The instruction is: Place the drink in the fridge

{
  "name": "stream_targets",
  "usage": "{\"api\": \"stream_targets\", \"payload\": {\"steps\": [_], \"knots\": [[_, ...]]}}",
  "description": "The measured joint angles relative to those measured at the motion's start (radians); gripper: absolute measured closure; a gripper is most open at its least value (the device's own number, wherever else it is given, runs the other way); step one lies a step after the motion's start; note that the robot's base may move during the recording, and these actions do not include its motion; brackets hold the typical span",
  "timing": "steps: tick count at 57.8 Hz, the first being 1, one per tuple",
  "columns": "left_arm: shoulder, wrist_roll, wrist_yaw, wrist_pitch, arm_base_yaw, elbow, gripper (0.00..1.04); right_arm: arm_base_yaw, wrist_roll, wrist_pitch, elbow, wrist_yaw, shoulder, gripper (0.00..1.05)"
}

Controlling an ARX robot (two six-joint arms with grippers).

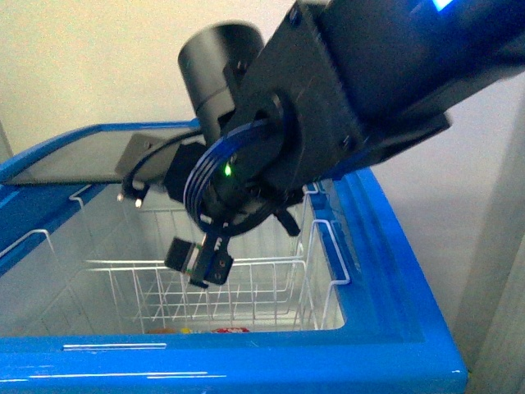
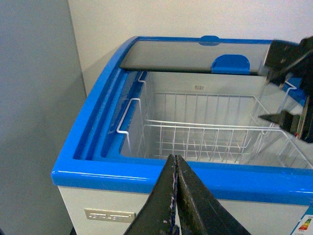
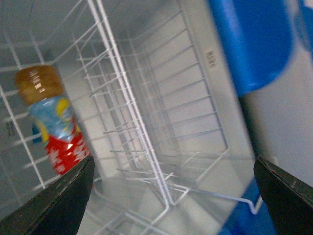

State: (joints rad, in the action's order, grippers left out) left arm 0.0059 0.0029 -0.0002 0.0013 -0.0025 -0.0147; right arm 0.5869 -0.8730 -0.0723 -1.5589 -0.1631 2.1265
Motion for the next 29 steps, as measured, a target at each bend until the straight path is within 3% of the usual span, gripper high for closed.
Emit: {"api": "stream_targets", "payload": {"steps": [7, 12, 15, 21, 29], "knots": [[0.0, 0.0, 0.0, 0.0, 0.0, 0.0, 1.02, -0.024, 0.158, 0.015, 0.087, 0.02, -0.191, 0.07], [0.0, 0.0, 0.0, 0.0, 0.0, 0.0, 1.02, -0.063, 0.261, 0.021, 0.159, -0.035, -0.306, 0.07], [0.0, 0.0, 0.0, 0.0, 0.0, 0.0, 1.02, -0.096, 0.329, 0.036, 0.199, -0.099, -0.371, 0.07], [0.0, 0.0, 0.0, 0.0, 0.0, 0.0, 1.02, -0.204, 0.582, 0.182, 0.332, -0.325, -0.568, 0.07], [0.0, 0.0, 0.0, 0.0, 0.0, 0.0, 1.02, -0.272, 0.89, 0.384, 0.567, -0.444, -0.871, 0.07]]}}
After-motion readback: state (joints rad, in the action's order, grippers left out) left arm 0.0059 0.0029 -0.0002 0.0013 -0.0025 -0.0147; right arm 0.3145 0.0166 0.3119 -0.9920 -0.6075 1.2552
